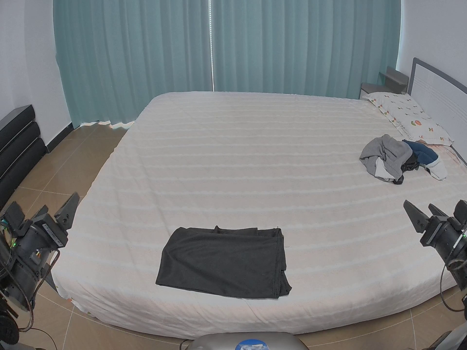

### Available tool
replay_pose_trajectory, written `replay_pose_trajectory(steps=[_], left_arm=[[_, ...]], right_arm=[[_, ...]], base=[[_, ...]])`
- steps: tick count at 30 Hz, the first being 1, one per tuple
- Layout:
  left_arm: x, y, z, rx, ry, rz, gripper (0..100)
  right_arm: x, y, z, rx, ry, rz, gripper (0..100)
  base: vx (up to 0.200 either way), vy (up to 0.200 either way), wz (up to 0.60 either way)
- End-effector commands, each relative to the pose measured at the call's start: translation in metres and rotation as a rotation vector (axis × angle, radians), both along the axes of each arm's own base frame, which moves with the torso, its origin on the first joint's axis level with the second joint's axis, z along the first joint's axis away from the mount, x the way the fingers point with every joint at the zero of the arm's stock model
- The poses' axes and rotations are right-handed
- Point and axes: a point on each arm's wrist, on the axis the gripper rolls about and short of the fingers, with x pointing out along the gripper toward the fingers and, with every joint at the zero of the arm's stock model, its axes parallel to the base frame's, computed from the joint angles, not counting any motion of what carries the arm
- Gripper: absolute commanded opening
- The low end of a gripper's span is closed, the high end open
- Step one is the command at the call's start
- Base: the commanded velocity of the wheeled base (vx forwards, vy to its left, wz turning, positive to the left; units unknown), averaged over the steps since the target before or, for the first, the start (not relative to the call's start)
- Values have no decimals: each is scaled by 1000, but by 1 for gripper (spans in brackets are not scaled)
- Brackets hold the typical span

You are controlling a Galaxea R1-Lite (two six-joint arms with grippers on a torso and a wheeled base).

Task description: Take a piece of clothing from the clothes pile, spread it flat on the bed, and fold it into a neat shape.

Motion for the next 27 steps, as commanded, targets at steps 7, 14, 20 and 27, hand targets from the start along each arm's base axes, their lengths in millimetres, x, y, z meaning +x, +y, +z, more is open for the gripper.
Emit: replay_pose_trajectory(steps=[7, 14, 20, 27], left_arm=[[-106, 26, 0, 205, -117, 104, 100], [-141, 34, -13, 267, -149, 190, 100], [-160, 36, -28, 267, -169, 212, 100], [-162, 37, -32, 259, -167, 239, 100]], right_arm=[[-119, -15, 0, -247, -81, 95, 100], [-163, -21, -13, -319, -15, 40, 100], [-186, -21, -21, -341, -12, -15, 100], [-193, -20, -26, -367, -34, -70, 100]], base=[[0, 0, 0], [0, 0, 0], [0, 0, 0], [0, 0, 0]])
